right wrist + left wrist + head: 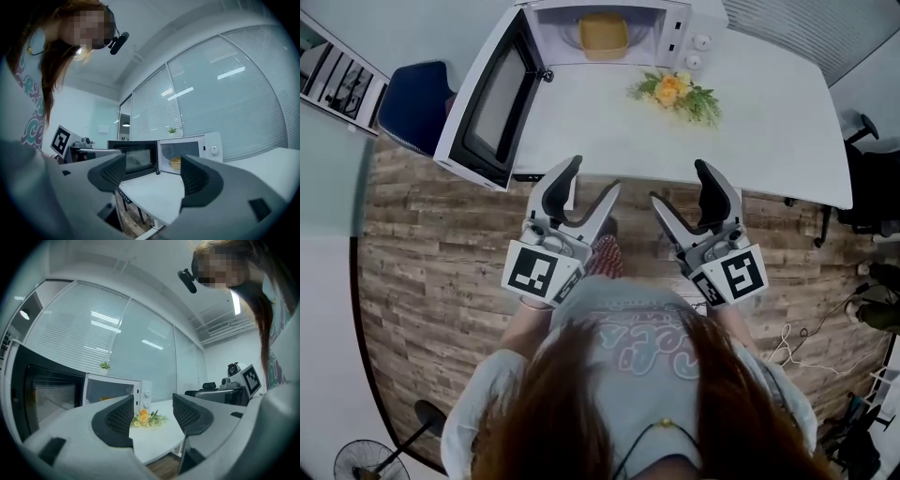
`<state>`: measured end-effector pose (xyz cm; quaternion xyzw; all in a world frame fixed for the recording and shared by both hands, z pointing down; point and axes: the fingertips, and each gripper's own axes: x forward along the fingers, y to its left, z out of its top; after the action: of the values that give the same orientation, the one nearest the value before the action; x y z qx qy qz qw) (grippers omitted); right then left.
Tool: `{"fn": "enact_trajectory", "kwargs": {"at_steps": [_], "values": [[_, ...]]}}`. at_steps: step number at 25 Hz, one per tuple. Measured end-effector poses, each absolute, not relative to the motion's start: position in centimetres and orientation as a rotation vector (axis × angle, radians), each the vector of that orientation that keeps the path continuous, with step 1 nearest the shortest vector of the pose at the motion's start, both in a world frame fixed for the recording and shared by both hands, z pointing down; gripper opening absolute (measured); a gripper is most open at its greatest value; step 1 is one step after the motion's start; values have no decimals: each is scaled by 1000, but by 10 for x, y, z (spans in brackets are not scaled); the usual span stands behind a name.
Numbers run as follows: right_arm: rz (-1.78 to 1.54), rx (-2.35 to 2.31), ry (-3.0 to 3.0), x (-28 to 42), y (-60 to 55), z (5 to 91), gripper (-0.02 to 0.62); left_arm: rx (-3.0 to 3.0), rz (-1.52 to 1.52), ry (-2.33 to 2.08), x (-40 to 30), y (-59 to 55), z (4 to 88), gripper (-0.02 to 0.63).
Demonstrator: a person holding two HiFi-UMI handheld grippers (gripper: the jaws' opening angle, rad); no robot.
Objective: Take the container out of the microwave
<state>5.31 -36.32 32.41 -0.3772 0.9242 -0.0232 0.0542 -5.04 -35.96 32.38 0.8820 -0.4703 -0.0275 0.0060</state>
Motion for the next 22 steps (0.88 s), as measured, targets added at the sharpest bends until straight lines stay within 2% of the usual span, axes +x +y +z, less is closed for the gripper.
{"fn": "enact_trajectory", "kwargs": {"at_steps": [22], "values": [[-84,-1199,2780,7,-503,316,356,2786,-79,-1422,-89,-509,317,239]]}}
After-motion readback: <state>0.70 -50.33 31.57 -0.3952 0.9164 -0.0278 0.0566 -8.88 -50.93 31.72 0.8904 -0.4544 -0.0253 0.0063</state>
